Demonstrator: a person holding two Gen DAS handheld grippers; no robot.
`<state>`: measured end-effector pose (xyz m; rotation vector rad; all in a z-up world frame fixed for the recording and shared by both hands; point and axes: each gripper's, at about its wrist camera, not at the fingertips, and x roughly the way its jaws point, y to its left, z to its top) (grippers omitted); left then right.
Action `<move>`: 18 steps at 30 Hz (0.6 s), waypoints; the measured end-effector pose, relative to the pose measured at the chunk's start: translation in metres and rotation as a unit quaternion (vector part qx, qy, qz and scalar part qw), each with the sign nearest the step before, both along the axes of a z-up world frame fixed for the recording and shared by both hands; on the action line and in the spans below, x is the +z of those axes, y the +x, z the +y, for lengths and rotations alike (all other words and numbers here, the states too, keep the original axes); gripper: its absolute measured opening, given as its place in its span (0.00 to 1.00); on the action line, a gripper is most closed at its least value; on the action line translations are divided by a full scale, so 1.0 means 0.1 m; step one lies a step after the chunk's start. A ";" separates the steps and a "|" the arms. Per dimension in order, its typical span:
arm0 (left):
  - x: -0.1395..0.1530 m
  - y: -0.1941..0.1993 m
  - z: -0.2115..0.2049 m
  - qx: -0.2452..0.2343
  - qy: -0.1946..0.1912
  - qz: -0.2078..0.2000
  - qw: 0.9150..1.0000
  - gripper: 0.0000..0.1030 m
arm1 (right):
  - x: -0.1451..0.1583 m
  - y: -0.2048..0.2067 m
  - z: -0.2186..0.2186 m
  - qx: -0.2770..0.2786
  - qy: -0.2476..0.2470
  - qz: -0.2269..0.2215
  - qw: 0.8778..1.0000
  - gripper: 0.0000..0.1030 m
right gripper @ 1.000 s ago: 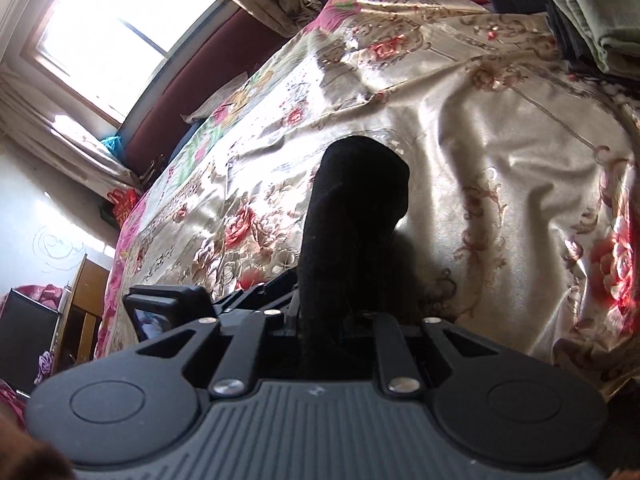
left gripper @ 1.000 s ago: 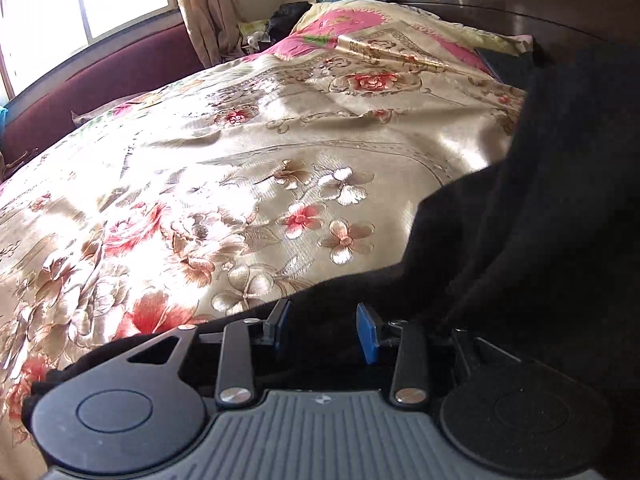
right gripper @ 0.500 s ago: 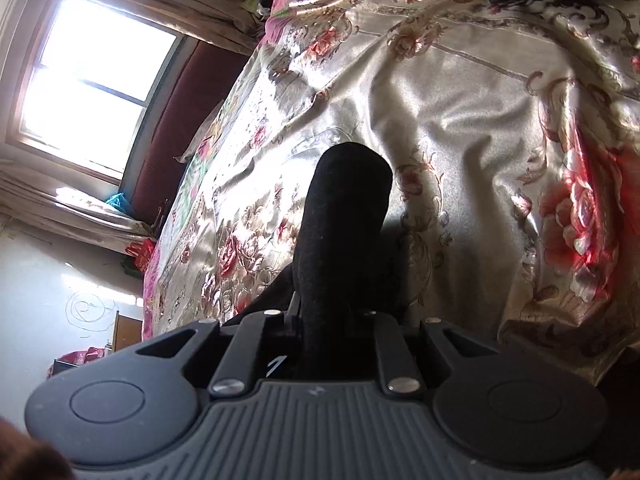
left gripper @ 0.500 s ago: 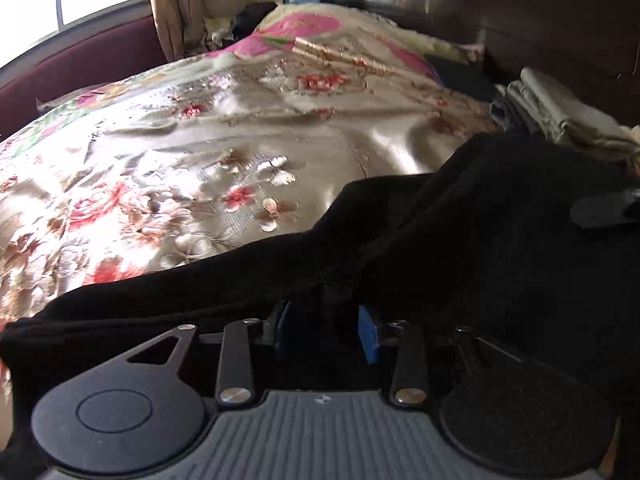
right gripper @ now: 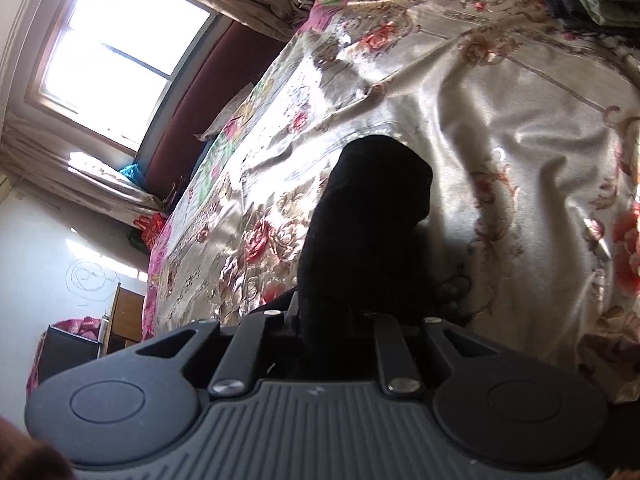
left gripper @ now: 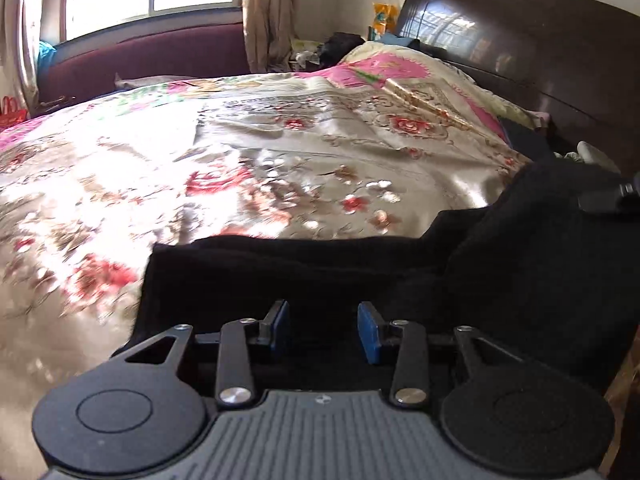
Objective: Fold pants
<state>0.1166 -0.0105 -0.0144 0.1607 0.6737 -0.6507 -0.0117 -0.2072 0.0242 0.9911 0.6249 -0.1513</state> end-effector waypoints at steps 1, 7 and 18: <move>-0.05 -0.06 0.09 0.008 0.013 -0.010 1.000 0.51 | 0.05 0.09 0.11 0.009 -0.018 0.002 1.000 0.15; -0.09 -0.32 0.43 0.004 -0.005 -0.040 0.999 0.51 | 0.08 0.77 1.08 0.108 -0.110 0.033 0.987 0.16; -0.27 -0.39 0.77 0.010 -0.037 -0.029 0.999 0.51 | -0.19 1.20 2.09 0.194 -0.210 0.092 0.954 0.16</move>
